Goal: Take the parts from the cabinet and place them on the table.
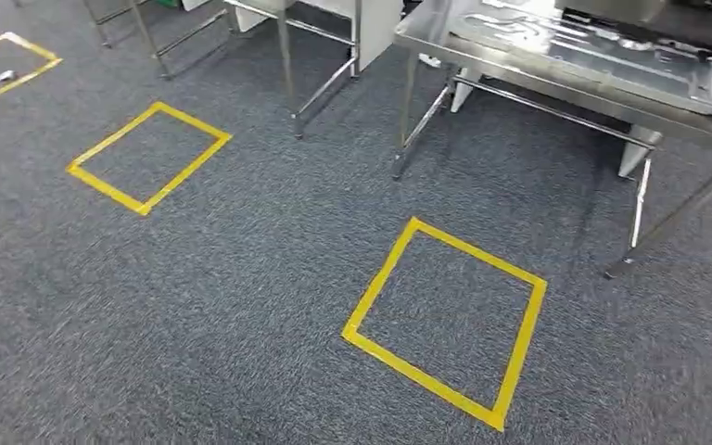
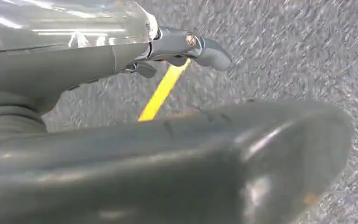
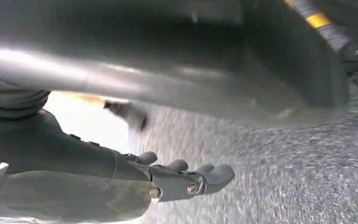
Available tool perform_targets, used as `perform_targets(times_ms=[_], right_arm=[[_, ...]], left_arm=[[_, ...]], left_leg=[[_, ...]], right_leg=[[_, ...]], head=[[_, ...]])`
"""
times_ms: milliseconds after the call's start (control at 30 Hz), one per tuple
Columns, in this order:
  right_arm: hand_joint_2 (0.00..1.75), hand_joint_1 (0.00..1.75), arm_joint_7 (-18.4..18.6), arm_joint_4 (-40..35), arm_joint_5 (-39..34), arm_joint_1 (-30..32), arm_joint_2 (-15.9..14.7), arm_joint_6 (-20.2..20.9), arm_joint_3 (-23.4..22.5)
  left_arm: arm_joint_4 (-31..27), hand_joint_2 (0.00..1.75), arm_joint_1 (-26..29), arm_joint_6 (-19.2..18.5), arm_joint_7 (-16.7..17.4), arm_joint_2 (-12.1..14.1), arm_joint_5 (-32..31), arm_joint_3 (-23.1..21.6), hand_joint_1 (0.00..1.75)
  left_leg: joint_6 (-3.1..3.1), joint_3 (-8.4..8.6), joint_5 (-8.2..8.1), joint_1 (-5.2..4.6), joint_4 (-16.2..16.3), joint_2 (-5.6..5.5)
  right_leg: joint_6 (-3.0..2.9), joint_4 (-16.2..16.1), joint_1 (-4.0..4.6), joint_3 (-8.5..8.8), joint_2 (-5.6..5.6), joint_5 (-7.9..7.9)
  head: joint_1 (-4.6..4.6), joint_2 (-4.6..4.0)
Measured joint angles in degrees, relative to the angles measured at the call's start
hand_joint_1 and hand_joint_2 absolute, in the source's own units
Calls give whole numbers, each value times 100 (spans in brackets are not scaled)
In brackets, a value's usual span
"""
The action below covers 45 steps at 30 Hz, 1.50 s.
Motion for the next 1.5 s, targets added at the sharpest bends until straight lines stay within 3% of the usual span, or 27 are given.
perform_targets(times_ms=[67, 100, 133, 200, 267, 300, 333, 367, 433, 500, 533, 600, 633, 767, 800, 867, 933, 967, 1033, 1100, 1133, 1167, 1300, 1333, 1367, 1400, 1500], right_arm=[[0, 0, 46, 0, 22, -16, -92, 148, 435], [0, 0, 66, 0, 27, -34, -158, 242, 660], [0, 0, 75, 2, 27, -33, -204, 323, 804], [0, 0, 94, 2, -23, -90, -239, 432, 1064], [0, 0, 82, 2, -147, -181, -239, 419, 1166], [0, 0, 32, 0, -232, -212, -215, 371, 1207], [0, 0, -33, 0, -304, -227, -197, 329, 1217], [0, 0, -87, 2, -369, -232, -154, 283, 1214], [0, 0, -79, 2, -395, -238, -77, 298, 1217], [0, 0, -33, 2, -343, -264, -18, 322, 1245], [0, 0, -26, 2, -340, -272, 8, 322, 1258], [0, 0, 2, 2, -310, -282, 45, 331, 1289], [0, 0, 13, 2, -292, -282, 52, 358, 1300], [0, 0, -2, 2, -547, -294, 67, 230, 1315], [0, 0, -122, -2, -773, -284, 78, 112, 1264], [0, 0, -342, 0, -1148, -226, 111, -53, 1088], [0, 0, -528, 5, -1389, -175, 205, -217, 894], [0, 0, -571, 9, -1442, -173, 278, -253, 808], [0, 0, -612, 13, -1510, -161, 399, -314, 684], [0, 0, -607, 13, -1505, -190, 483, -316, 615], [0, 0, -585, 15, -1488, -193, 528, -300, 600], [0, 0, -549, 22, -1479, -200, 563, -285, 591], [0, 0, -367, 20, -1466, -261, 638, -222, 530], [0, 0, -330, 20, -1466, -253, 662, -206, 519], [0, 0, -288, 20, -1466, -249, 655, -200, 513], [0, 0, -244, 20, -1464, -249, 655, -189, 508], [0, 0, -155, 20, -1455, -211, 588, -95, 476]], left_arm=[[4, 0, 2, 11, -20, -55, 117, 33, 0], [4, 0, -8, 7, -35, -85, 178, 59, 0], [4, 0, -15, 0, -44, -98, 224, 83, 0], [4, 0, -40, 8, -21, -98, 295, 163, 0], [4, 0, -10, 92, 224, -79, 333, 221, 0], [4, 0, -7, 136, 430, -29, 350, 268, 0], [2, 0, 5, 136, 577, -4, 401, 310, 0], [2, 0, 3, 108, 647, 22, 446, 365, 0], [2, 0, 12, 22, 556, 68, 486, 442, 0], [0, 0, 50, -37, 380, 118, 584, 503, 0], [-2, 0, 72, -41, 348, 151, 604, 544, 0], [-9, 0, 98, -59, 237, 203, 678, 596, 0], [-11, 0, 96, -111, 108, 210, 709, 621, 0], [-20, 0, 153, -229, -151, 276, 498, 638, 0], [-20, 0, 189, -172, 3, 300, 276, 590, 0], [-22, 0, 221, -131, 281, 409, -77, 439, 0], [-22, 0, 198, -150, 528, 566, -292, 288, 0], [-24, 0, 193, -168, 616, 644, -338, 236, 0], [-24, 0, 191, -223, 734, 785, -395, 147, 0], [-24, 0, 191, -288, 774, 857, -412, 100, 0], [-26, 0, 190, -369, 717, 881, -412, 74, 0], [-26, 0, 169, -415, 673, 898, -412, 61, 0], [-31, 0, 147, -586, 430, 927, -443, -15, 0], [-31, 0, 143, -610, 376, 922, -458, -22, 0], [-28, 0, 148, -634, 310, 892, -452, -26, 0], [-28, 0, 123, -647, 244, 892, -445, -28, 0], [-28, 0, -34, -658, 55, 855, -382, -52, 0]], left_leg=[[-9, 13, -6, 0, 20, -161], [-26, 12, -17, 2, 38, -234], [-41, -11, -17, 3, 50, -282], [-124, -76, -8, 1, 77, -413], [-207, -111, 14, 19, 41, -531], [-228, -92, -14, 9, 81, -452], [-256, -164, -128, -8, 243, -124], [-287, -339, -344, 4, 586, 47], [-351, -805, -773, 27, 1522, 141], [-382, -976, -788, 37, 1866, 164], [-381, -846, -609, 37, 1618, 185], [-336, -283, -107, 26, 571, 327], [-274, -45, -3, -5, 138, 648], [-148, -74, -34, -72, 56, 462], [-94, -1, 10, 0, -16, 395], [-47, -10, 39, 6, -41, 316], [-29, -29, 49, 7, -38, 184], [-29, -30, 48, 8, -33, 109], [-44, -20, 39, 11, -12, -55], [-86, -11, 12, 17, 33, -209], [-120, -33, -10, 23, 67, -267], [-166, -88, -20, 5, 110, -323], [-330, -165, 35, 43, 72, -547], [-349, -157, 11, 49, 97, -516], [-356, -220, -94, 30, 260, -164], [-363, -392, -305, 31, 617, 26], [-398, -1004, -801, 41, 1857, 159]], right_leg=[[-31, -756, -2, 292, 61, 533], [-56, -1308, -5, 512, 245, 832], [-97, -1557, -8, 613, 531, 824], [-110, -1641, 11, 616, 453, 815], [-183, -1659, 23, 635, 344, 822], [-239, -1717, -39, 653, 247, 859], [-271, -1735, -29, 669, 193, 857], [-325, -1735, -21, 671, 114, 844], [-341, -1734, 7, 672, -63, 829], [-338, -1730, 15, 685, -236, 808], [-330, -1729, 16, 701, -308, 793], [-304, -1729, 20, 757, -443, 758], [-281, -1729, 36, 784, -496, 739], [-166, -1738, 65, 837, -708, 694], [-118, -1721, 64, 849, -704, 652], [-81, -1313, 22, 688, -188, 353], [-65, -354, 5, 217, -18, -99], [-55, -15, 4, 34, -3, -175], [-44, -83, -15, -2, 6, 84], [-56, -959, -50, 344, 76, 644], [-61, -1420, -82, 525, 305, 846], [-64, -1514, -82, 543, 582, 746], [-198, -1539, -48, 532, 322, 794], [-255, -1605, -81, 561, 235, 825], [-287, -1631, -59, 588, 179, 831], [-328, -1636, -46, 588, 104, 827], [-353, -1633, 2, 588, -165, 808]], head=[[0, 0], [0, 0], [0, 0], [0, 0], [0, 0], [0, 0], [-2, 0], [-2, 0], [-2, 0], [-2, 0], [-2, 0], [-2, 0], [-2, 0], [0, 0], [0, 0], [2, 0], [2, 0], [2, 0], [2, 0], [2, 0], [2, 0], [2, 0], [2, 0], [0, 0], [0, 0], [0, 0], [0, 0]])
